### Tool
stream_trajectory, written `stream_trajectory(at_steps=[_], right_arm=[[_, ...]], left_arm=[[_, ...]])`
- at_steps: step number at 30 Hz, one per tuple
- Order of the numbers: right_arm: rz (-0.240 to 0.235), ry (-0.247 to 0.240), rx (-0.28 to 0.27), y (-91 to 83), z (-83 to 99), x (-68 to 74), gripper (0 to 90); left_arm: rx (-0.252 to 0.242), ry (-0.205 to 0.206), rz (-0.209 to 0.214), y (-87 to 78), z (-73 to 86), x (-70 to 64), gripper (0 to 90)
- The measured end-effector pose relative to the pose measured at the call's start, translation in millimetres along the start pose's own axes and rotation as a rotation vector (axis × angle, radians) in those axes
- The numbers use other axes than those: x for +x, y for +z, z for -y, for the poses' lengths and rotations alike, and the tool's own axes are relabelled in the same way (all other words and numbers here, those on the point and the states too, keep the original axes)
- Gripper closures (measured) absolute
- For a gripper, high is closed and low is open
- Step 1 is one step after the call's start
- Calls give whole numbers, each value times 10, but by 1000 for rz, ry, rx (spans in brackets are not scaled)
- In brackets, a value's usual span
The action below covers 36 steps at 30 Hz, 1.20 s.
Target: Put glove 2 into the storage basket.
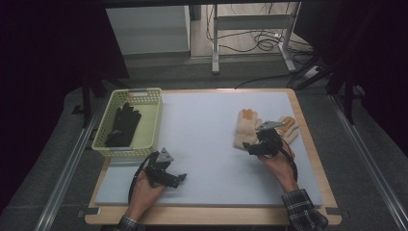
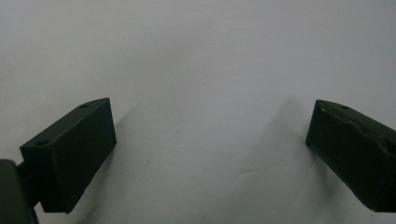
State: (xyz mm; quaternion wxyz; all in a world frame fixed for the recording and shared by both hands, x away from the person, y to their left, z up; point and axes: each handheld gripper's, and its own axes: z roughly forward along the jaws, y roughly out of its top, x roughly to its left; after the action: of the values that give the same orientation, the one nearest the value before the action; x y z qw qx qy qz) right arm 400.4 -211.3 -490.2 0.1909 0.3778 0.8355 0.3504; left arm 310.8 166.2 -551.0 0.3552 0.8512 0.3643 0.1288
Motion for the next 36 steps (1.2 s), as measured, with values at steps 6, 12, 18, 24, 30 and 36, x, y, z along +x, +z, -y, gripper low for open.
stream_trajectory(at_steps=[6,12,18,24,30,36], right_arm=[[22,-13,12,120,-134,-104,337],[27,2,19,239,-287,-211,426],[52,0,53,471,-369,-284,353],[53,39,87,699,-331,-369,250],[4,51,94,782,-302,-337,496],[-11,59,94,767,-307,-305,593]], left_arm=[[0,0,0,0,0,1,16],[0,-3,1,1,0,-1,16],[0,0,1,0,0,1,16],[1,1,1,0,0,3,16],[1,1,1,0,0,2,16],[1,2,1,0,0,2,16]])
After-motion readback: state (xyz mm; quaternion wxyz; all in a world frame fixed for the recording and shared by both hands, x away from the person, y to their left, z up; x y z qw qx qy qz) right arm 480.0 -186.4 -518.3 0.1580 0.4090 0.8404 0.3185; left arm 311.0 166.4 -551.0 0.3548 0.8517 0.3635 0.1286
